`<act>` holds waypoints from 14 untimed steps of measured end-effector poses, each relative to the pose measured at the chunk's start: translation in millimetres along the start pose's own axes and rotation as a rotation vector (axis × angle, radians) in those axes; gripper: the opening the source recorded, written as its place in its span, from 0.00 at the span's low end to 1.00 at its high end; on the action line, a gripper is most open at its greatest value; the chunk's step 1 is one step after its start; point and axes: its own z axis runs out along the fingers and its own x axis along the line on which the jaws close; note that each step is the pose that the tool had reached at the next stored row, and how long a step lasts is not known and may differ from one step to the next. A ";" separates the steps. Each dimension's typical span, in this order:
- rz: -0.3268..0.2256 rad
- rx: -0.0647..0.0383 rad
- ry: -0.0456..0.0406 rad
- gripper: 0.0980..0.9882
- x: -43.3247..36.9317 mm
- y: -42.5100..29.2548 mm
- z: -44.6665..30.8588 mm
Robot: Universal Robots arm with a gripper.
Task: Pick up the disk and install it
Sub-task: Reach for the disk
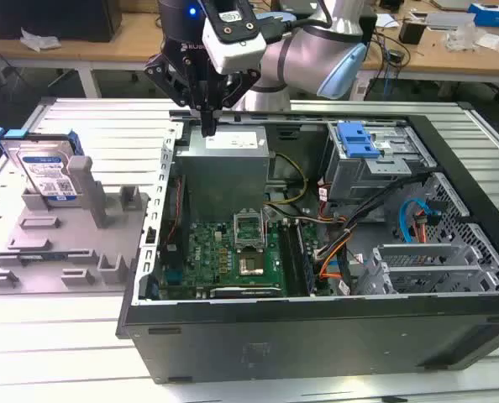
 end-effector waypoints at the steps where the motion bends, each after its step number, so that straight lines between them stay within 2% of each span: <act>1: 0.000 0.000 0.0000 0.01 0.0 0.0 0.0; 14: 0.000 0.000 0.0000 0.01 1.5 0.2 0.2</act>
